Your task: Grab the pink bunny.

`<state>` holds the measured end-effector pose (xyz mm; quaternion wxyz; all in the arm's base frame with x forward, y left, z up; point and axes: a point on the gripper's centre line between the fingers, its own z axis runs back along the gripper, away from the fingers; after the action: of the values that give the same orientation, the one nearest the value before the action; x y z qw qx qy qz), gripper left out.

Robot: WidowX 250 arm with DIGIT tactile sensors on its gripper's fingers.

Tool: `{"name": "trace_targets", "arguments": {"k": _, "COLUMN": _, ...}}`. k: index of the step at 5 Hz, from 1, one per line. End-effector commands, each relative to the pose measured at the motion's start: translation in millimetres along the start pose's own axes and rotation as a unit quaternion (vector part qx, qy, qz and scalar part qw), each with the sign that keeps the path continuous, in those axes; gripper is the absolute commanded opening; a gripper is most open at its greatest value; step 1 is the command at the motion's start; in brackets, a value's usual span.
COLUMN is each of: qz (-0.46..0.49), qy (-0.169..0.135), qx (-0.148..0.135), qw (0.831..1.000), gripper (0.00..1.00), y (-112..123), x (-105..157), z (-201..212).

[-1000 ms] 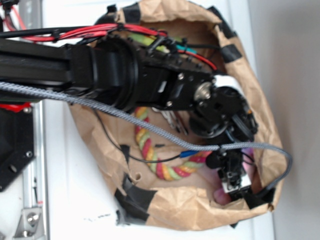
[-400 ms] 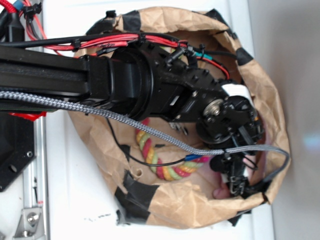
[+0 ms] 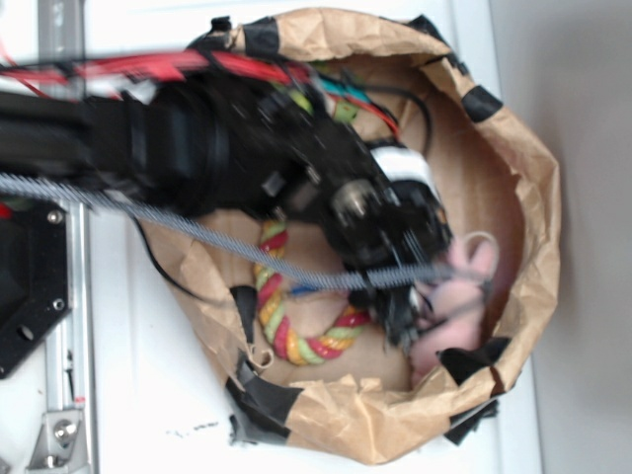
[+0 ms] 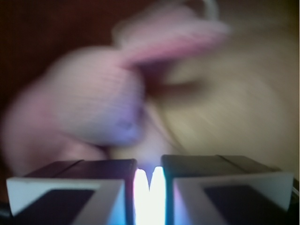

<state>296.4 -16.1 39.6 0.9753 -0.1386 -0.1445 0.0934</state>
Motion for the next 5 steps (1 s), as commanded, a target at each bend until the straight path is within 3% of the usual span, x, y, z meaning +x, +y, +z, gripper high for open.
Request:
{"name": "trace_targets", "arguments": {"k": 1, "qz": 0.037, "qy": -0.081, "qx": -0.016, "qw": 0.996, "gripper": 0.72, "y": 20, "x": 5, "z": 75}}
{"name": "trace_targets", "arguments": {"k": 2, "qz": 0.044, "qy": -0.089, "qx": -0.030, "qw": 0.995, "gripper": 1.00, "y": 5, "x": 12, "z": 74}}
{"name": "trace_targets", "arguments": {"k": 3, "qz": 0.057, "qy": -0.093, "qx": -0.027, "qw": 0.994, "gripper": 1.00, "y": -8, "x": 19, "z": 61}}
{"name": "trace_targets", "arguments": {"k": 5, "qz": 0.040, "qy": -0.054, "qx": -0.065, "qw": 0.996, "gripper": 1.00, "y": -48, "x": 42, "z": 9}}
